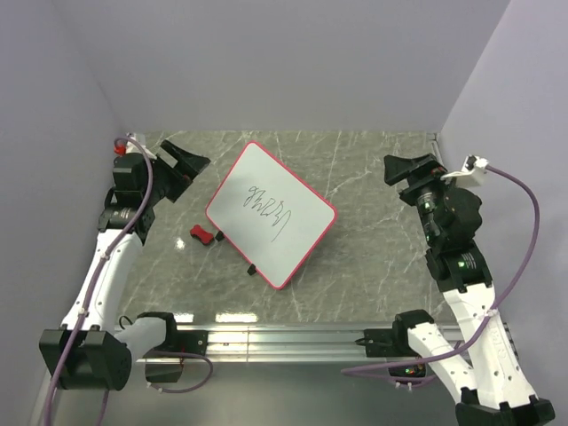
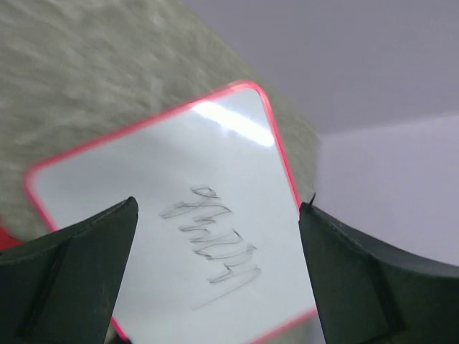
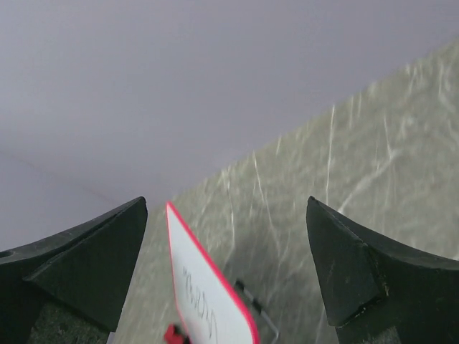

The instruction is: Erase the whiteboard

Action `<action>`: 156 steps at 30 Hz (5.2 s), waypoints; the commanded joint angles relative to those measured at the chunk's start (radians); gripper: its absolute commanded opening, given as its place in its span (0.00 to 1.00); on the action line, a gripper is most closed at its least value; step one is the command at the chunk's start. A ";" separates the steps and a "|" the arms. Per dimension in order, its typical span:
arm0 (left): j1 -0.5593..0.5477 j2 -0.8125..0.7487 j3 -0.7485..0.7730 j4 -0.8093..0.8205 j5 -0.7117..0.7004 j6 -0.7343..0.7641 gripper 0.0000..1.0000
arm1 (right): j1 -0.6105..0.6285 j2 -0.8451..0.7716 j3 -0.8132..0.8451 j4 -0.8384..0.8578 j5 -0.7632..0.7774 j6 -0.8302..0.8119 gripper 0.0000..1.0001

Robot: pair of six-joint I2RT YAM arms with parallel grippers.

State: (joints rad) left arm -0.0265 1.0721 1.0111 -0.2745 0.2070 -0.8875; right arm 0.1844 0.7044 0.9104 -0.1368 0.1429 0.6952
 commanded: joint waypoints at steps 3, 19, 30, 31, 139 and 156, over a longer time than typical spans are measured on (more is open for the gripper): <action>-0.013 0.113 -0.060 0.078 0.356 -0.140 0.99 | 0.013 0.059 0.119 -0.197 -0.181 0.090 0.94; -0.177 0.173 0.093 -0.606 -0.547 -0.174 0.99 | 0.030 0.035 0.120 -0.464 -0.252 -0.005 0.89; -0.193 0.420 0.112 -0.563 -0.532 -0.244 0.95 | 0.029 0.055 0.130 -0.580 -0.190 -0.039 0.88; -0.193 0.431 0.087 -0.543 -0.518 -0.266 0.91 | 0.029 0.058 0.116 -0.566 -0.198 -0.046 0.88; -0.790 0.534 0.492 -0.396 -0.320 0.104 0.00 | 0.165 0.819 0.351 -0.181 -0.852 -0.304 0.27; -0.773 0.487 0.196 -0.263 -0.383 0.045 0.00 | 0.178 0.802 0.305 -0.188 -0.852 -0.326 0.00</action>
State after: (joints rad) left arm -0.8242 1.5784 1.2995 -0.5446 -0.1390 -0.8165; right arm 0.3313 1.5406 1.2236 -0.2878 -0.6712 0.3641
